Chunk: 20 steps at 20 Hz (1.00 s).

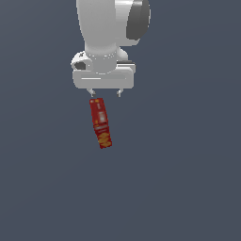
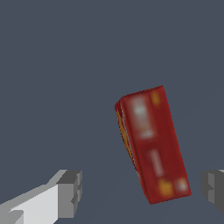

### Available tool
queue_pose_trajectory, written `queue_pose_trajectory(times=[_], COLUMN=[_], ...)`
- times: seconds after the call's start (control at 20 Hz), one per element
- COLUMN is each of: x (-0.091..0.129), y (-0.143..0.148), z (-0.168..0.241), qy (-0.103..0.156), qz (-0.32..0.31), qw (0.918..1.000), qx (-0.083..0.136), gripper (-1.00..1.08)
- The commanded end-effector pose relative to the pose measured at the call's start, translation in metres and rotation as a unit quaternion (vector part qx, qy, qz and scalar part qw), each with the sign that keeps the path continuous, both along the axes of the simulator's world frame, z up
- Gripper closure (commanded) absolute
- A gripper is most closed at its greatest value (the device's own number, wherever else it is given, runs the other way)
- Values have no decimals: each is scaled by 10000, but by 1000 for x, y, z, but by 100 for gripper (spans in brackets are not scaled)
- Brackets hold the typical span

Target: Pick up the object and move it to a goal position.

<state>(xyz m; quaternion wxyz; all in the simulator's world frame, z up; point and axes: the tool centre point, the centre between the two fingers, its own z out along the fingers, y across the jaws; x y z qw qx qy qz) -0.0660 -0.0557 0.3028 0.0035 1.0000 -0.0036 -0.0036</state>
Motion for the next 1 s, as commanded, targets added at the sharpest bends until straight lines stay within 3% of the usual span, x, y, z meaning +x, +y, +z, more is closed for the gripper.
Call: queue_pose_trajectory(times=[0.0, 0.5, 0.95], x=[0, -1, -2], y=[-5, -30, -40], z=[-8, -44, -60], qy=[-2, -22, -31], qz=[174, 979, 1317], qw=[9998, 9952, 9913], qx=[8, 34, 39], gripper=[-92, -92, -92])
